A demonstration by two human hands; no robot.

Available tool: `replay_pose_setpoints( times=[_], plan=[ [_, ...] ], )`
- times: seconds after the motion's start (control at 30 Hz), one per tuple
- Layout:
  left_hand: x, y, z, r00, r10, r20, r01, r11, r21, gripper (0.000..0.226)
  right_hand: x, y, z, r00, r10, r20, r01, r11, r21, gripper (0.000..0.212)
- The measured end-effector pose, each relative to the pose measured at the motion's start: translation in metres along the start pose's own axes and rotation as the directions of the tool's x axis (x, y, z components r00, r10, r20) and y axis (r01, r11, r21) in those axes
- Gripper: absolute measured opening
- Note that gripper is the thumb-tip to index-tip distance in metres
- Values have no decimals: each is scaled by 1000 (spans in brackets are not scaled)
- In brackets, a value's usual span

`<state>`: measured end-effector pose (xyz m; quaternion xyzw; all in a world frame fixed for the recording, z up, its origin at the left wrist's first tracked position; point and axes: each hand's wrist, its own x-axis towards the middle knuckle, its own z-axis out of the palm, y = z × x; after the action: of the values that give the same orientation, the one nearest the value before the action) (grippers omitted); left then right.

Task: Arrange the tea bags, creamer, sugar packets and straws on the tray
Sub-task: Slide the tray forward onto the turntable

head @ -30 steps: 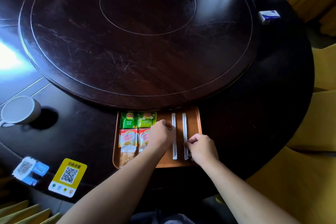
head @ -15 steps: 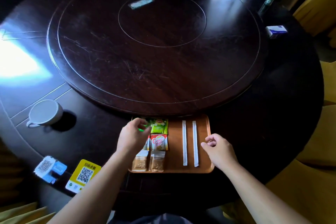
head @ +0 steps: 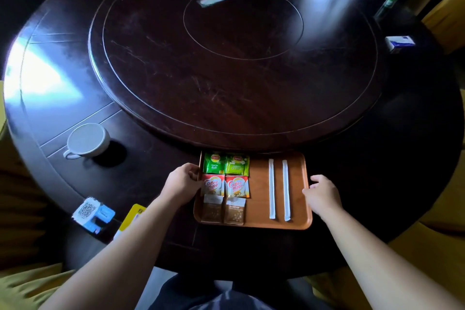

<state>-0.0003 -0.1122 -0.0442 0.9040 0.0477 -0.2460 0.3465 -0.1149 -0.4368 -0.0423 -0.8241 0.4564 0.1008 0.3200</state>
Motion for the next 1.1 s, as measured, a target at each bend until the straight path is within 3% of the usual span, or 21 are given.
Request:
replay_pose_setpoints(
  times=[0.13, 0.33, 0.6, 0.77, 1.1],
  plan=[
    [2, 0, -2, 1000, 22, 1, -22, 1000, 2, 29, -6, -1, 5, 999, 1, -35, -3, 999, -39, 34],
    [-10, -15, -14, 1000, 18, 5, -17, 1000, -25, 26, -32, 5, 3, 999, 24, 22, -24, 1000, -19, 24],
    [-39, -52, -56, 996, -38, 79, 54, 978, -203, 33, -74, -1, 3, 996, -32, 85, 26, 997, 73, 21],
    [-41, -53, -91, 996, -23, 82, 48, 948, -316, 34, -82, -33, -2, 993, -91, 75, 82, 989, 122, 21],
    [-6, -2, -152, 997, 68, -22, -72, 952, -297, 38, -53, -115, -18, 984, -174, 32, 165, 969, 183, 24]
  ],
)
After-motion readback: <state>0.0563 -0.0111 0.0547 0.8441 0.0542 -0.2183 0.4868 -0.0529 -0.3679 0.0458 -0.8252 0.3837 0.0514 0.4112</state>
